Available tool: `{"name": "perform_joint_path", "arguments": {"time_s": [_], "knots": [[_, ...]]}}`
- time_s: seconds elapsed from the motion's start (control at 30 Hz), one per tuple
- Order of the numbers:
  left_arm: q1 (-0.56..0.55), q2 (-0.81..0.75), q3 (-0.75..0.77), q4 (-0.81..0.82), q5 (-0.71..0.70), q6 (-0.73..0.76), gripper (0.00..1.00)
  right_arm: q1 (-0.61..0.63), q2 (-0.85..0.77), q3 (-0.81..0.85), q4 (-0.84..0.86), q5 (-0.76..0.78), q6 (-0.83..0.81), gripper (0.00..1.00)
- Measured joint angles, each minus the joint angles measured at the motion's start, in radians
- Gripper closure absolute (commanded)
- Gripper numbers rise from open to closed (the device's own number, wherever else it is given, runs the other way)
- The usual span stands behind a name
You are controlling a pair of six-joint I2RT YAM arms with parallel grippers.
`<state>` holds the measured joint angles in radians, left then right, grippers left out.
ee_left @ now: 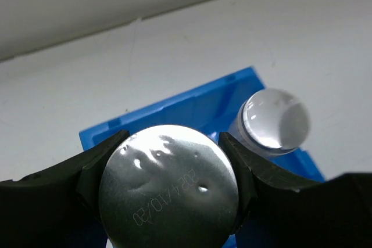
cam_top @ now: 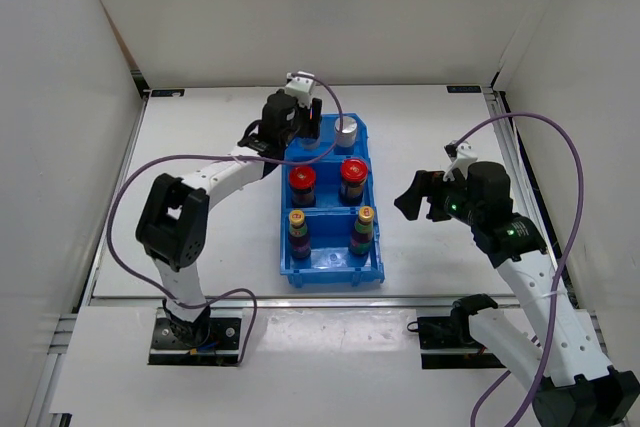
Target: Organize the condiment bottles
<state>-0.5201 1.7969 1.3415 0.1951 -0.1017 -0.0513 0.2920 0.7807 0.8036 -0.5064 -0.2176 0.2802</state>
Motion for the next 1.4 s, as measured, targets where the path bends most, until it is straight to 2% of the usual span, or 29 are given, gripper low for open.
{"name": "perform_joint_path", "arguments": {"time_s": [0.13,0.23,0.33,0.37,0.4,0.6,0.7,0.77,0.87,0.97,1.07,1.23,1.3,1.4], "knots": [[0.006,0.073,-0.023,-0.003,-0.030,0.013,0.84,0.000,-0.002,0.000,0.000,0.000,0.000,0.01],[0.008,0.119,-0.026,-0.008,-0.048,0.025,0.77,0.000,-0.007,0.000,-0.001,0.000,0.000,0.01],[0.008,0.153,-0.026,-0.002,-0.054,0.029,0.37,0.000,-0.010,0.000,-0.004,0.000,0.000,0.01],[0.008,0.158,-0.026,-0.002,-0.056,0.030,0.09,0.000,-0.012,0.000,-0.008,0.000,0.000,0.01],[0.008,0.161,-0.026,0.004,-0.061,0.033,0.00,0.000,-0.014,0.000,-0.012,0.001,0.000,0.01],[0.008,0.149,0.006,0.023,-0.101,0.037,0.00,0.000,-0.018,0.014,-0.035,0.017,0.000,0.01],[0.009,0.138,0.084,-0.051,-0.117,0.042,0.00,0.000,-0.003,0.064,-0.067,0.055,-0.003,0.01],[0.011,0.125,0.187,-0.145,-0.131,0.057,0.00,0.000,0.016,0.114,-0.084,0.078,-0.012,0.01],[0.026,0.034,0.274,-0.252,-0.141,0.074,0.00,0.000,0.064,0.206,-0.098,0.099,-0.027,0.01],[0.072,-0.143,0.278,-0.335,-0.124,0.071,0.00,0.000,0.123,0.291,-0.103,0.096,-0.038,0.01],[0.156,-0.406,0.160,-0.338,-0.127,0.078,0.00,0.000,0.191,0.359,-0.098,0.056,-0.055,0.01],[0.203,-0.847,-0.234,-0.291,-0.216,0.114,0.00,0.000,0.258,0.373,-0.080,-0.004,-0.049,0.01],[0.203,-0.943,-0.379,-0.296,-0.257,0.094,0.00,0.000,0.267,0.367,-0.064,-0.016,-0.031,0.01],[0.202,-1.009,-0.558,-0.323,-0.310,0.047,0.00,0.000,0.283,0.365,-0.049,-0.032,-0.014,0.01]]}}
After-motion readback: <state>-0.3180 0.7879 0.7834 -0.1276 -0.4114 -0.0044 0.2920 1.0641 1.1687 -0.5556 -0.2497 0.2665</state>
